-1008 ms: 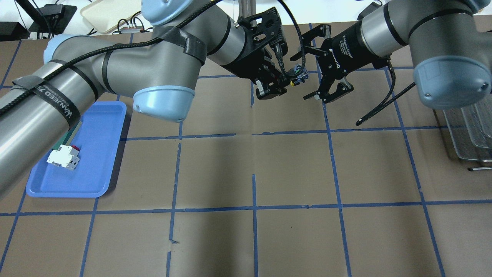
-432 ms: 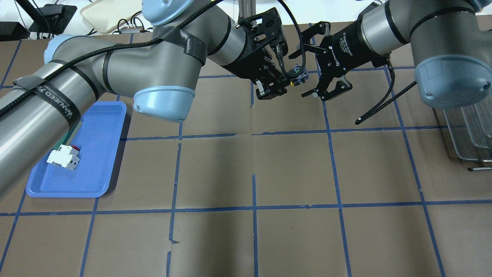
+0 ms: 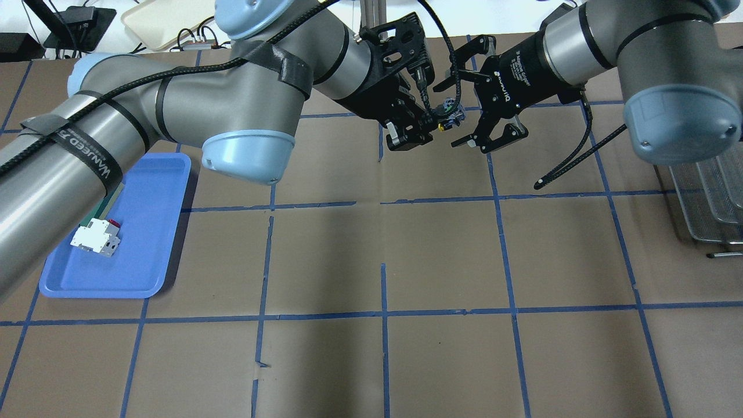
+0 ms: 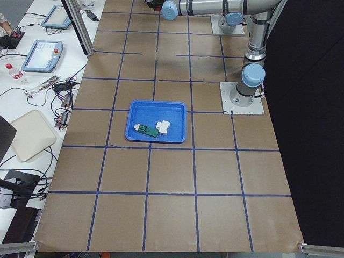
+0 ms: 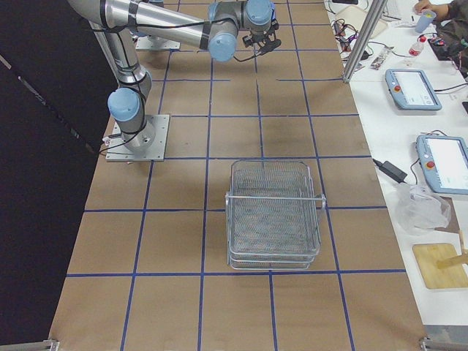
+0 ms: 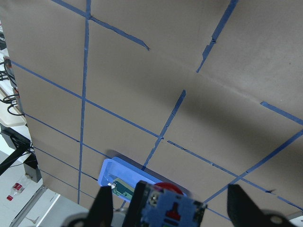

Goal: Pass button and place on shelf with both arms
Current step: 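Close the right gripper on the button's switch block beside the left gripper, then open the left gripper and pull it back while the right gripper withdraws the button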

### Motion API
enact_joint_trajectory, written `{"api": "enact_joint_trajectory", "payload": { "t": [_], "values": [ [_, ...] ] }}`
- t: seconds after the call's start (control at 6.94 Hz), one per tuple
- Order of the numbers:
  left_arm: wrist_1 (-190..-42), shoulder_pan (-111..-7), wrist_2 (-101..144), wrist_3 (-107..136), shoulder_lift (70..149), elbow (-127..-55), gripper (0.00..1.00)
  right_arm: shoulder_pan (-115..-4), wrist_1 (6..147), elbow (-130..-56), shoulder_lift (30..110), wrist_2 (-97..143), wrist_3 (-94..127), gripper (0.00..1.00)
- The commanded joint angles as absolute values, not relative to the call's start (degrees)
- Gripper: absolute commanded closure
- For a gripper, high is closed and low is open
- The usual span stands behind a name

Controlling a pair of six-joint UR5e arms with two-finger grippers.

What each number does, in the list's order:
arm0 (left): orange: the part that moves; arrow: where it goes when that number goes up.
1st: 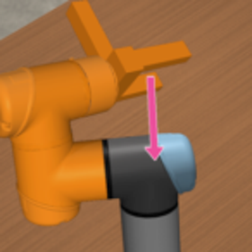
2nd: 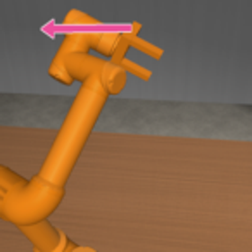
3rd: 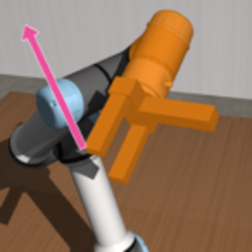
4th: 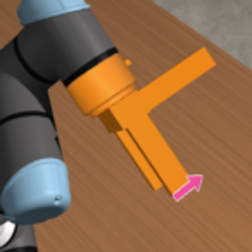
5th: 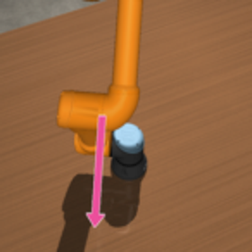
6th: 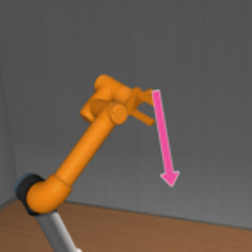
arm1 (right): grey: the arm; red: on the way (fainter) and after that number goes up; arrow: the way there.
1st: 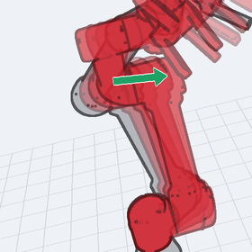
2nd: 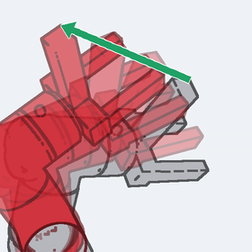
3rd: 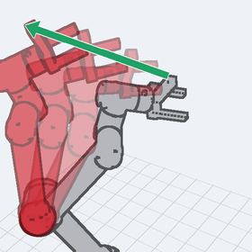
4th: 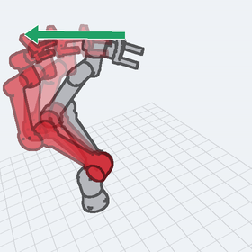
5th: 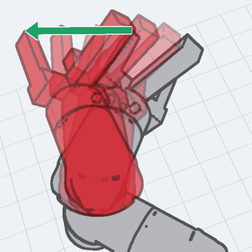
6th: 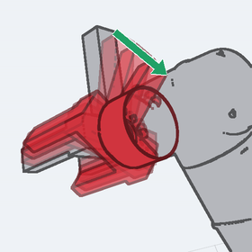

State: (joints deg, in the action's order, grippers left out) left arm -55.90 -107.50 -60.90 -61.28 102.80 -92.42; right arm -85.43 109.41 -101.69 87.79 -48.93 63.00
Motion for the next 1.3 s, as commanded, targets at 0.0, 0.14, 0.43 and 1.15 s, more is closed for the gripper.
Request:
{"api": "enact_joint_trajectory", "payload": {
  "t": [0.0, 0.14, 0.43, 1.15],
  "values": [
    [-55.90, -107.49, -61.00, -61.35, 102.04, -92.46, 1.00, -85.43, 109.34, -102.39, 87.89, -48.87, 63.11, 0.81],
    [-55.90, -107.49, -61.08, -61.35, 102.48, -92.63, 1.00, -85.43, 109.34, -102.39, 88.06, -48.87, 62.76, 1.00],
    [-55.99, -107.49, -61.17, -61.17, 102.13, -92.64, 0.50, -85.43, 109.34, -102.04, 88.07, -48.78, 62.32, 1.00],
    [-57.22, -105.92, -68.86, -55.59, 102.04, -92.37, 0.00, -83.94, 109.42, -101.43, 87.80, -49.39, 58.04, 1.00]
  ]
}}
